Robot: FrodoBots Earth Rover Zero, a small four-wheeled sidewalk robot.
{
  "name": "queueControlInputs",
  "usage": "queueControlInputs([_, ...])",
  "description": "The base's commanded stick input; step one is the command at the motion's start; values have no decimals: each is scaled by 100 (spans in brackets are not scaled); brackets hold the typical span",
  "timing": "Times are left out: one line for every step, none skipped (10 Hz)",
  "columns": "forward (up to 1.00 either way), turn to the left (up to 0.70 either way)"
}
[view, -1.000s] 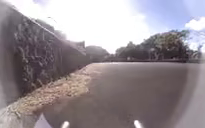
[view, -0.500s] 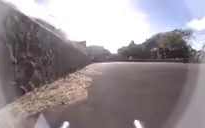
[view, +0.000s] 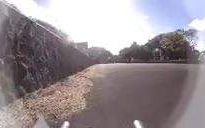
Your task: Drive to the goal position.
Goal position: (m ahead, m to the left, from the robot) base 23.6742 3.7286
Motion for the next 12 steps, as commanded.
queueControlInputs([70,-9])
queueControlInputs([70,-2])
queueControlInputs([70,0])
queueControlInputs([70,0])
queueControlInputs([70,0])
queueControlInputs([70,0])
queueControlInputs([70,0])
queueControlInputs([70,-3])
queueControlInputs([70,-8])
queueControlInputs([70,-13])
queueControlInputs([70,-28])
queueControlInputs([70,-31])
